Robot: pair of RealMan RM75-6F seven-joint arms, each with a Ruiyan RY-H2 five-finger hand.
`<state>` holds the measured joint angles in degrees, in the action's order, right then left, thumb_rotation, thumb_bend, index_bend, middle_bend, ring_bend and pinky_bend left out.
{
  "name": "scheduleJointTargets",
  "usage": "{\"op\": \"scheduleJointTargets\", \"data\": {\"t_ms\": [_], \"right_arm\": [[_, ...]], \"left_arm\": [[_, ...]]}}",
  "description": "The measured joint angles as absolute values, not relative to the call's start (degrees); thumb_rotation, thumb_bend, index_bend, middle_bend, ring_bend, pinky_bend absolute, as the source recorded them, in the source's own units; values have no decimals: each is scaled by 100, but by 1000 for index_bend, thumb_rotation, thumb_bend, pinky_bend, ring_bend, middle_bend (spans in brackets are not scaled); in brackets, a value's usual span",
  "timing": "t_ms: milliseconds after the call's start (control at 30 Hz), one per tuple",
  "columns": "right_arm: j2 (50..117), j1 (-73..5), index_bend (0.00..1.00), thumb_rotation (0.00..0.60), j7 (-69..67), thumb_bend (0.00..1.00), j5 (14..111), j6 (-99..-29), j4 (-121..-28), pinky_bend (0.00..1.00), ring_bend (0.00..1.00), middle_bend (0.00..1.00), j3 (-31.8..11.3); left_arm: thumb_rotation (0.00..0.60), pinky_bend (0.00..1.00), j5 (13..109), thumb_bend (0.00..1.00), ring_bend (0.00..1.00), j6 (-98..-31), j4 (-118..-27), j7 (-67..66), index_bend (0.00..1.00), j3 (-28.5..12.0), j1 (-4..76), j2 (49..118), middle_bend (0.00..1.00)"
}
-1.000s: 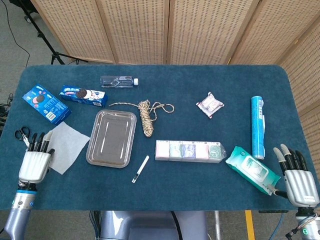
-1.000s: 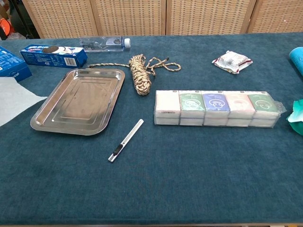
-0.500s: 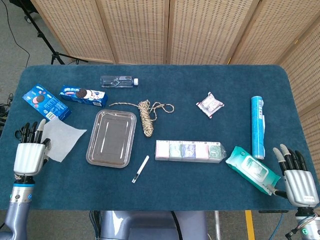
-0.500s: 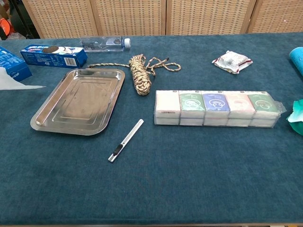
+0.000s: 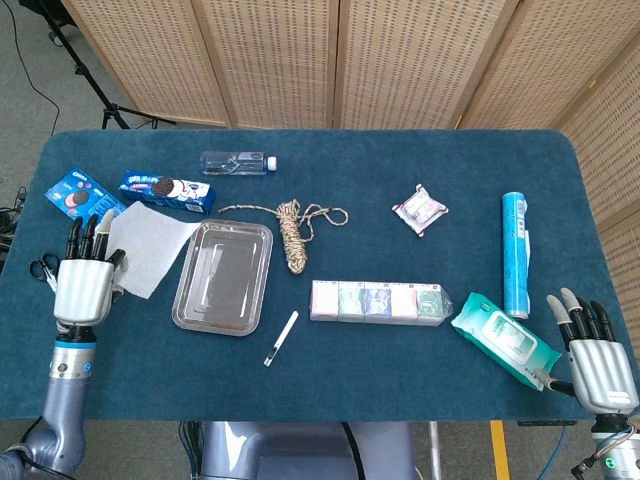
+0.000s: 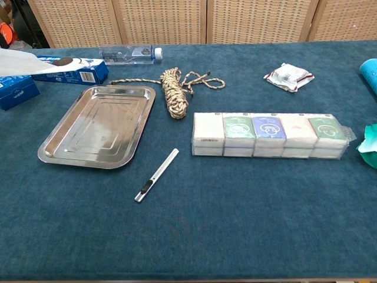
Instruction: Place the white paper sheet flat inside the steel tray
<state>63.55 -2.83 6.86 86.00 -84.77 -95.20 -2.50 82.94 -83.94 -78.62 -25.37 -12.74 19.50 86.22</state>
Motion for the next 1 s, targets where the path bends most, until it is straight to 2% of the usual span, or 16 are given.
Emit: {"op": "scheduleJointTargets", "data": {"t_ms": [433,1000], "right_arm": [[6332,-274,0,600,647,0,8602,-8496,-9518,0,0,0,-254],[6308,-265,0,600,569,0,8594,-8520,-9512,0,0,0,-271]], "left_arm": [[600,0,8008,413,0,-8120,-7681,-2662,836,-1137,2136,9315,0],[600,0,8176,413,0,-7990,-7025,-2375,841,-1103,2495,9959,0]]}}
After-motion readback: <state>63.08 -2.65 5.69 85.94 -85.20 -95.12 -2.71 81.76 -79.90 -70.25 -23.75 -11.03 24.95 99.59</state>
